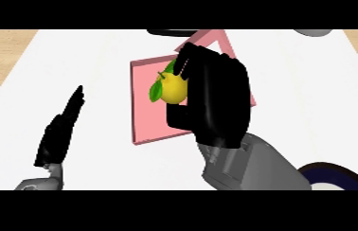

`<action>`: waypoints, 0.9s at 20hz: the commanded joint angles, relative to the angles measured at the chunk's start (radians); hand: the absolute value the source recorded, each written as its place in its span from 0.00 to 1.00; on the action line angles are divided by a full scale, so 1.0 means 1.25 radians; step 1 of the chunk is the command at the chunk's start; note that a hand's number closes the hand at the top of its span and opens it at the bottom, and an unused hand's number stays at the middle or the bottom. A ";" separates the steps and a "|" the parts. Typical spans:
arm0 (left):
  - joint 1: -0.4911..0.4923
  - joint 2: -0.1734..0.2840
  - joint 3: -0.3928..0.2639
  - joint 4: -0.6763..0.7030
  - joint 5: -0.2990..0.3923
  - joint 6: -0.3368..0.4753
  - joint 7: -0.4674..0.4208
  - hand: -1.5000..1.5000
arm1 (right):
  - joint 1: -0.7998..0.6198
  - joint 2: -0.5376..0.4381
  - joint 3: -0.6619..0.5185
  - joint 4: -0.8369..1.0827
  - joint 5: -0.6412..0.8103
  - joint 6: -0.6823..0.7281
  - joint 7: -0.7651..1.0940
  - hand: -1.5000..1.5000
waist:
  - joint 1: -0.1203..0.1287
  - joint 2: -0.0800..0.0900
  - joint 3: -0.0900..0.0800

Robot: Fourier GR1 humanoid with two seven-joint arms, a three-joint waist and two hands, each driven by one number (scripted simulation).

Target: Pick the lemon from the plate and place it in the cardboard box

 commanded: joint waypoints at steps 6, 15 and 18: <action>-0.028 0.004 0.001 -0.014 0.002 -0.012 0.036 0.50 | -0.234 0.005 -0.070 0.401 -0.166 -0.154 0.034 1.00 | 0.016 0.005 0.000; -0.023 -0.014 -0.022 -0.018 -0.017 -0.003 0.024 0.50 | -0.244 0.005 -0.033 0.666 -0.292 -0.356 -0.016 0.00 | 0.029 0.010 0.001; -0.008 -0.017 -0.012 -0.007 -0.025 0.012 0.010 0.50 | -0.259 0.005 0.001 0.736 -0.331 -0.416 -0.061 0.00 | 0.018 0.006 0.001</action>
